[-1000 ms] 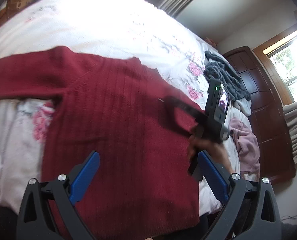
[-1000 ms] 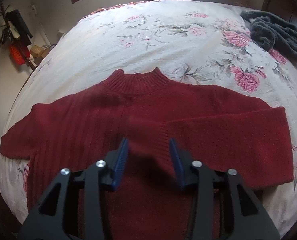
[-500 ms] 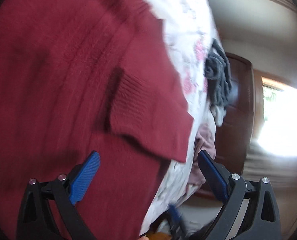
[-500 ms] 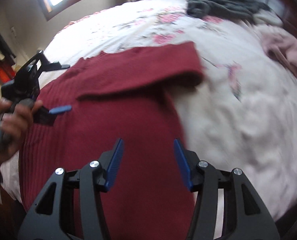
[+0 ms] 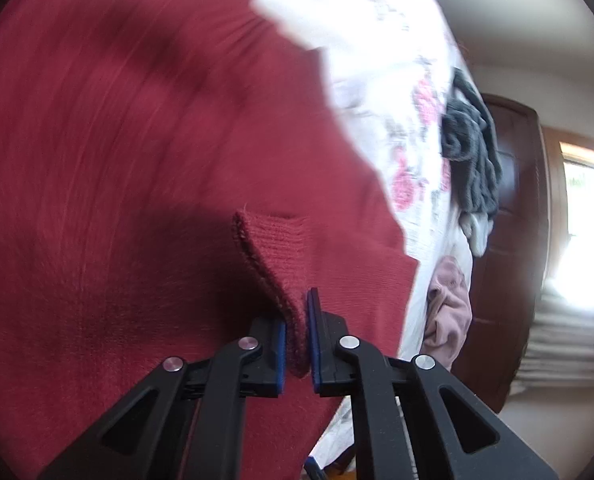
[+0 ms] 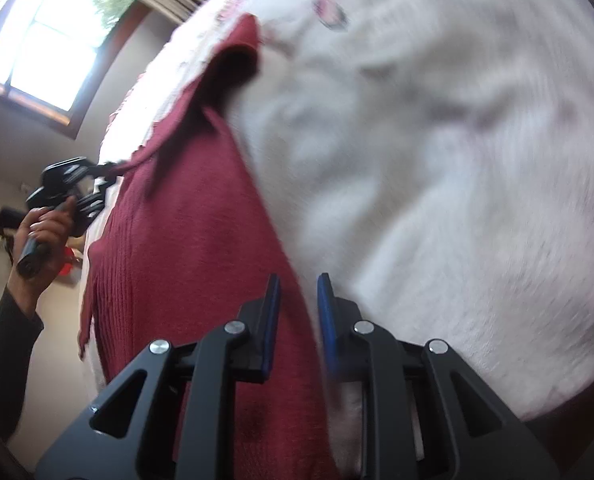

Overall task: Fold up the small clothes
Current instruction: 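Fold the held sleeve across the sweater body with the right tool, then open the right tool and release the sleeve onto the sweater body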

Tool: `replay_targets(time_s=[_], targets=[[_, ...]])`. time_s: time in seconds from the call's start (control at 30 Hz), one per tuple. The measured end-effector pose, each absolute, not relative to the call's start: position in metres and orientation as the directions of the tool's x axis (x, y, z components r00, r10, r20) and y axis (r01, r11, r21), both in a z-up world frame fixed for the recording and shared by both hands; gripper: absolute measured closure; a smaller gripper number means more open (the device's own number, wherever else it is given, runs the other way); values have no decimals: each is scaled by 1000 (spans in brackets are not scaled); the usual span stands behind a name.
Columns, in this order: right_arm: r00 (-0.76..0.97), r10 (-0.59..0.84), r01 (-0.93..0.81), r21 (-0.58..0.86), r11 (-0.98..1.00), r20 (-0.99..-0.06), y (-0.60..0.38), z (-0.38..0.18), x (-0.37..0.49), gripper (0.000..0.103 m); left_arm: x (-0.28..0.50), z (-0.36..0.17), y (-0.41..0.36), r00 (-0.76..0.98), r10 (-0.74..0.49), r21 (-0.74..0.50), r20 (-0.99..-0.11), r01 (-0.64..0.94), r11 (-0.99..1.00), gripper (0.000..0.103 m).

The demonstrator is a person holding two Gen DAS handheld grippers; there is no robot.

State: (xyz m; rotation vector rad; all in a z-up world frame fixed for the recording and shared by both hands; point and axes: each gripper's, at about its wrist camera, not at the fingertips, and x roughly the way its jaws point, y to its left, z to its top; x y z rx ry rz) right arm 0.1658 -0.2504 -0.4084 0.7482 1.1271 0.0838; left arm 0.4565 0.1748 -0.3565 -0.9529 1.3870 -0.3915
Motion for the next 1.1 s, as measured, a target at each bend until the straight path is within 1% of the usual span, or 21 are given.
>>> replay_targets(time_s=[0.03, 0.1, 0.27, 0.37, 0.5, 0.6, 0.67, 0.8, 0.93, 1.1], targets=[[462, 430, 321, 598, 734, -776, -254, -412, 165, 89, 461, -338, 174, 206, -733, -759, -649, -242, 604, 95], [464, 432, 315, 600, 735, -773, -253, -413, 165, 89, 468, -309, 177, 227, -721, -756, -654, -173, 631, 95], [463, 420, 293, 582, 758, -780, -247, -409, 167, 85, 486, -232, 194, 288, -697, -734, -656, -28, 679, 96], [466, 421, 297, 586, 754, -778, -245, -409, 168, 86, 486, -203, 214, 318, -679, -712, -661, 18, 702, 96], [467, 423, 297, 589, 752, -776, -249, -410, 167, 86, 479, -191, 246, 348, -656, -691, -670, 31, 722, 96], [467, 422, 297, 587, 753, -777, -252, -410, 164, 86, 473, -199, 271, 363, -629, -673, -688, 6, 740, 96], [467, 423, 297, 588, 752, -777, -253, -410, 164, 86, 467, -215, 293, 365, -614, -667, -700, -28, 745, 96], [463, 420, 297, 583, 756, -781, -254, -410, 164, 86, 454, -270, 337, 349, -579, -650, -737, -131, 748, 96], [459, 416, 299, 578, 760, -785, -252, -410, 166, 86, 441, -326, 365, 313, -555, -628, -771, -228, 744, 96], [454, 411, 303, 571, 763, -791, -248, -409, 167, 87, 431, -369, 384, 269, -514, -577, -814, -286, 765, 96]])
